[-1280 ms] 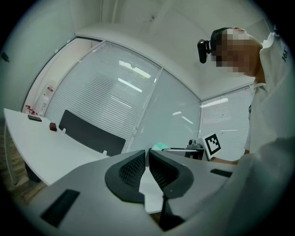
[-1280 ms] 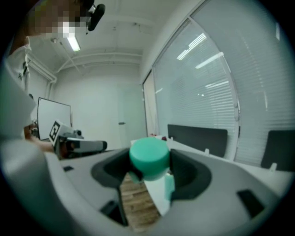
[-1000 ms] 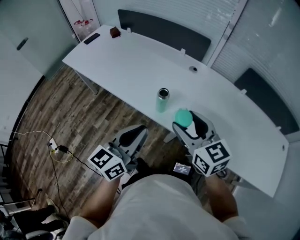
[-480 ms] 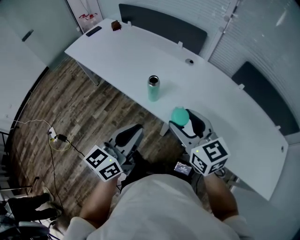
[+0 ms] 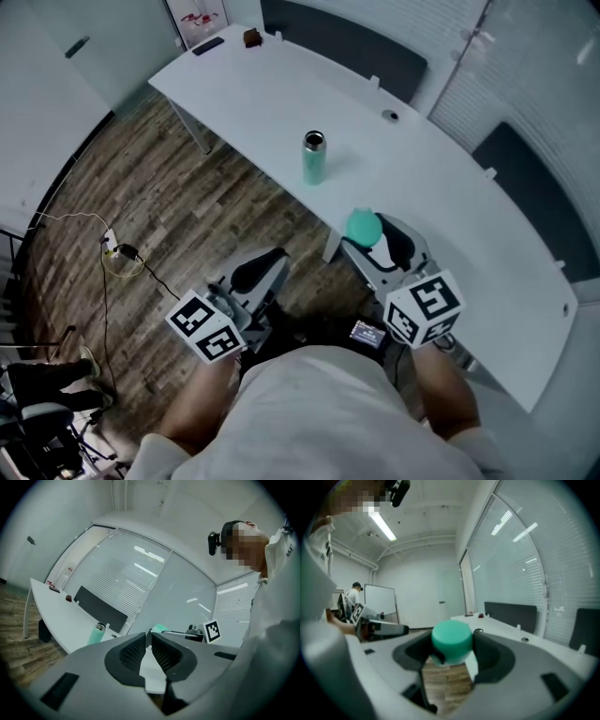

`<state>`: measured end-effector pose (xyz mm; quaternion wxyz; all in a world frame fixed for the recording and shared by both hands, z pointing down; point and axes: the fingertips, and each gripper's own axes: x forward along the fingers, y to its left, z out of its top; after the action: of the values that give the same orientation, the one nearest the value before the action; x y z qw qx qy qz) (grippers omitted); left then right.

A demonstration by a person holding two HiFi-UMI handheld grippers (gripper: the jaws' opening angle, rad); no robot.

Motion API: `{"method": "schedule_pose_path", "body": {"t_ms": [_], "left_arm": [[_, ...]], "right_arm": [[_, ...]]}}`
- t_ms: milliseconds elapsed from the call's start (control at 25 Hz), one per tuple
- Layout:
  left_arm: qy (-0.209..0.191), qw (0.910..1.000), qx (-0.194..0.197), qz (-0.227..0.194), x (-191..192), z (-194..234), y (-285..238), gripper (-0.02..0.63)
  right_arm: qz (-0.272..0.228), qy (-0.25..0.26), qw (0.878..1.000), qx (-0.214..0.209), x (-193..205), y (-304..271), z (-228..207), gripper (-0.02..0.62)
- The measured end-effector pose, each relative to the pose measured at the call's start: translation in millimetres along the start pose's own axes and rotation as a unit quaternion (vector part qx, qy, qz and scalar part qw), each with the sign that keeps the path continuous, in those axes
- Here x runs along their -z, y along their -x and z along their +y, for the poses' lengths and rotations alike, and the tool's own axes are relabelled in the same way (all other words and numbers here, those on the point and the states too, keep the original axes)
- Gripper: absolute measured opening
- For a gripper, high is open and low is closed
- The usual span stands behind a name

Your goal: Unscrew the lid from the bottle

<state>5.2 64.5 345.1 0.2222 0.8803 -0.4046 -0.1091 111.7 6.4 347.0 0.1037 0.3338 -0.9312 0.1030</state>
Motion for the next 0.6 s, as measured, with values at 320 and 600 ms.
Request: {"method": "schedule_pose_path", "body": {"t_ms": [320, 600], "left_arm": [[-0.004, 1.0000, 0.005, 0.004, -10.7, -1.7, 17.9, 0.043], [-0.001, 0.9998, 0.009, 0.016, -16.4, 9.0, 40.5, 0.044]], "right_arm": [[-0.006, 0.000, 1.000, 0.003, -10.5, 1.1, 16.5, 0.290], [-0.004, -0.008, 1.000, 0.014, -11.5, -8.7, 33.4, 0.290]]}}
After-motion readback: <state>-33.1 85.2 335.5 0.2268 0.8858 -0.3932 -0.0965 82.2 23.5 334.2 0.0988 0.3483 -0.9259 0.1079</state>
